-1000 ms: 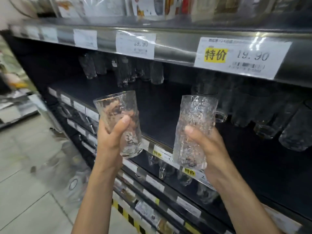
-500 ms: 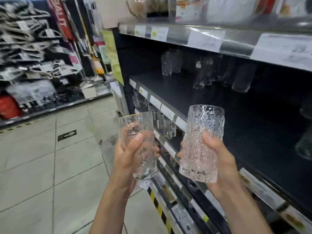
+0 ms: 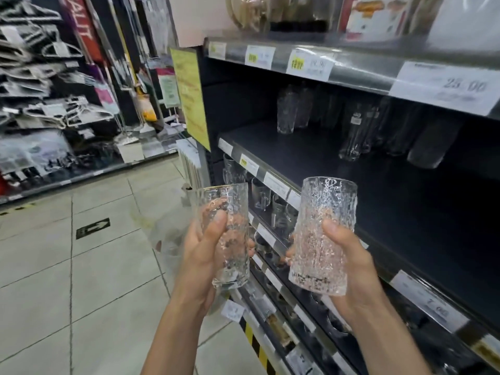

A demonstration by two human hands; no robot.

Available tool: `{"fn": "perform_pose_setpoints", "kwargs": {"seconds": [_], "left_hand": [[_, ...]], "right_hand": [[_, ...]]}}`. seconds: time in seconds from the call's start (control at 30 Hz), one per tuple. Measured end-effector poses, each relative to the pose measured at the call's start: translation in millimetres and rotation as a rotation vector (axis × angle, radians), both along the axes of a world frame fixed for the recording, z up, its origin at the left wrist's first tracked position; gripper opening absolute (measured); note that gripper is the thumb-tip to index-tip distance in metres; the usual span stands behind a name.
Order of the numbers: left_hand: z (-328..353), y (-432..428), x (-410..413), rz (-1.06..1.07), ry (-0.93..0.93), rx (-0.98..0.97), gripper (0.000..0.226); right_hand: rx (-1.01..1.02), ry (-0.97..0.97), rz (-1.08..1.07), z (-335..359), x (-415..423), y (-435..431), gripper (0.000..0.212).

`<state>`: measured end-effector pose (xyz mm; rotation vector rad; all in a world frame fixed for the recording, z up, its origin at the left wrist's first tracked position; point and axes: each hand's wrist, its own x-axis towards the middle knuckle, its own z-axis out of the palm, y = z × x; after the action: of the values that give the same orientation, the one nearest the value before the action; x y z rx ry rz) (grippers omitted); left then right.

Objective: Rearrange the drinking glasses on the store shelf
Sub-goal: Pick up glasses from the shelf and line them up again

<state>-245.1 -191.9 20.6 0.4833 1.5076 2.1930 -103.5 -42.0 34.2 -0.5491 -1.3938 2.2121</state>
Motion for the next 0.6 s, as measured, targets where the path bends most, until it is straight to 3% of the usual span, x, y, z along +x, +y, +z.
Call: {"fn": "perform_pose_setpoints", "kwargs": {"seconds": [0.2,0.33,0.5,0.6], "left_hand": [[-11.1,40.0,-55.9,-0.097,-0.014,-0.061,0.105],[-21.3,81.0,-93.0,-0.163,0.033,-0.062,0.099],[-14.4,141.9,-138.8,-0.308,0.110,-0.133,0.102],[-4.2,173.9,-160.5,-0.385,0.139,-0.160,0.103]], "right_hand": [[0.072,-0.021,-0.110,-5.7,-33.6,29.3,0.087],[0.078,-0.081,-0.212,-21.5,-60.9,60.6,0.120],[0.084,-0.062,-0.321,-14.7,-95.5,92.7,0.099],[0.083,-0.105,-0.410,-11.2,-111.3,109.4,0.120]]}}
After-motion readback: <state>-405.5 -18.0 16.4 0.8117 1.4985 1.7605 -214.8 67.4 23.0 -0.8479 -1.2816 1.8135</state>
